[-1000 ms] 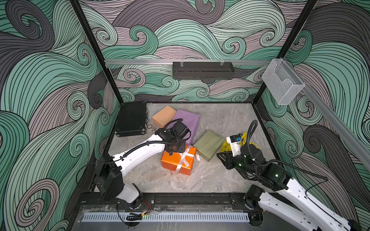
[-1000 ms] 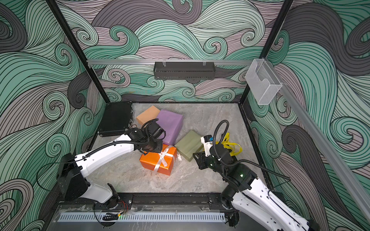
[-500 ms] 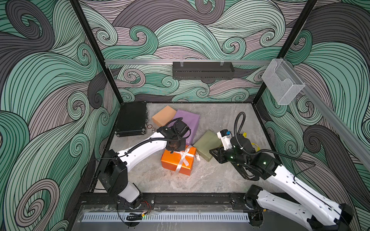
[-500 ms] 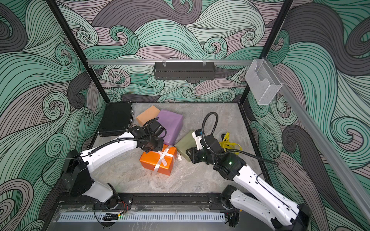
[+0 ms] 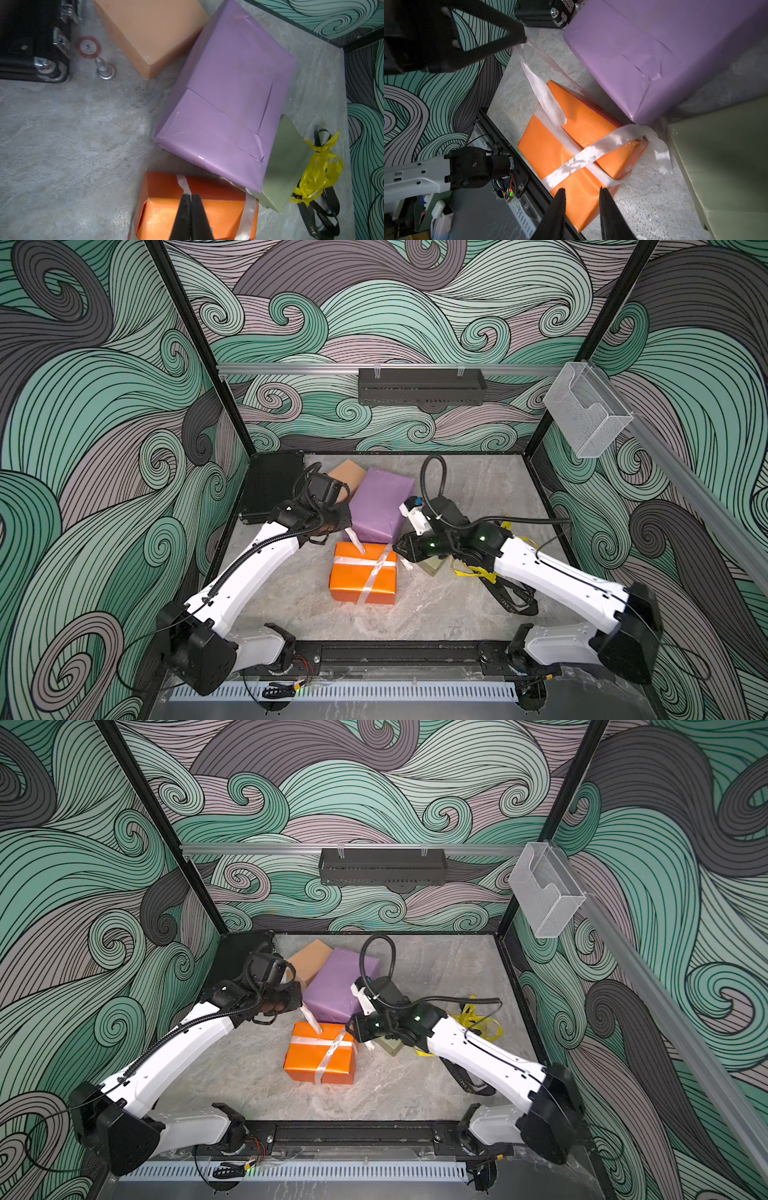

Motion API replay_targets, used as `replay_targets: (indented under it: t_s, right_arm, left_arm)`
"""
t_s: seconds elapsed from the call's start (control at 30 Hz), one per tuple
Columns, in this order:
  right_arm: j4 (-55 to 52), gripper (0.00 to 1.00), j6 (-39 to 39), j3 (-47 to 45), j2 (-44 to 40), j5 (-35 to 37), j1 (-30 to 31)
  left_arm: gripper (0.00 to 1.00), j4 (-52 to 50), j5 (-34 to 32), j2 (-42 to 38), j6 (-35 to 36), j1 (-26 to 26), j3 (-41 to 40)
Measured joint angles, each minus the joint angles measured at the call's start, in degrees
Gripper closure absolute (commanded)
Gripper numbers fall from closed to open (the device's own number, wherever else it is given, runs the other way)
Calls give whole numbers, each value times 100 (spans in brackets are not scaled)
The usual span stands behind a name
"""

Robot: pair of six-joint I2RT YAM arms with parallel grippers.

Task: Untie the ribbon bows on the gift boxes
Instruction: Untie the ribbon from the gift box, then pull the ribbon from the gift box.

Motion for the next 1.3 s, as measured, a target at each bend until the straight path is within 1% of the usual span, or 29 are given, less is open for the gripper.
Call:
replay_targets:
  t_s: [0.13, 0.17, 0.2, 0.23, 0.27, 0.3, 0.33, 0.37, 0.43, 0.53, 0.67, 0.8, 0.93, 1.13, 1.3]
  right_arm:
    - [-133, 65, -219, 957, 1038, 0, 337]
    - [-179, 64, -278, 1115, 1207, 7, 400]
    - [-225, 63, -348, 1281, 1405, 7, 483]
    - [-271, 63, -426, 1421, 1589, 15, 555]
    - [-334, 62, -494, 1539, 1742, 20, 616]
    - [-428, 61, -575, 1676, 1912, 33, 684]
    - [-533, 59, -656, 1818, 2074, 48, 739]
    - [-645, 58, -748, 1963, 2221, 59, 785]
    - [-885, 53, -975, 2238, 2500, 109, 879]
    - [-1152, 45, -1403, 2361, 2636, 251, 1010]
    - [-1434, 38, -1943, 2448, 2634, 431, 1117]
    - [-1613, 37, -2439, 2629, 2647, 616, 1115]
    - [-1727, 38, -2780, 2874, 2837, 800, 1102]
    - [-1982, 41, -3077, 3123, 3272, 841, 1054]
    - [-2142, 41, -3202, 3375, 3438, 850, 1032]
  left_arm:
    - [99, 15, -79, -61, -72, 387, -118]
    - [89, 24, -87, -98, -105, 498, -188]
    - [75, 39, -103, -149, -144, 678, -293]
    - [68, 46, -107, -181, -190, 883, -393]
    - [62, 48, -98, -192, -234, 1056, -455]
    - [51, 61, -79, -190, -286, 1255, -514]
    - [36, 63, -57, -177, -328, 1436, -549]
    - [28, 63, -57, -168, -330, 1565, -570]
    - [14, 48, -35, -170, -352, 1818, -575]
    - [3, -9, -39, -273, -289, 1989, -605]
    - [1, -46, 48, -811, -22, 2020, -918]
    - [1, -105, 245, -1532, 350, 2020, -1366]
    - [1, -96, 302, -2017, 555, 2020, -1906]
    - [1, -66, 457, -2105, 627, 2017, -2050]
    - [2, -35, 562, -2090, 629, 2017, -2050]
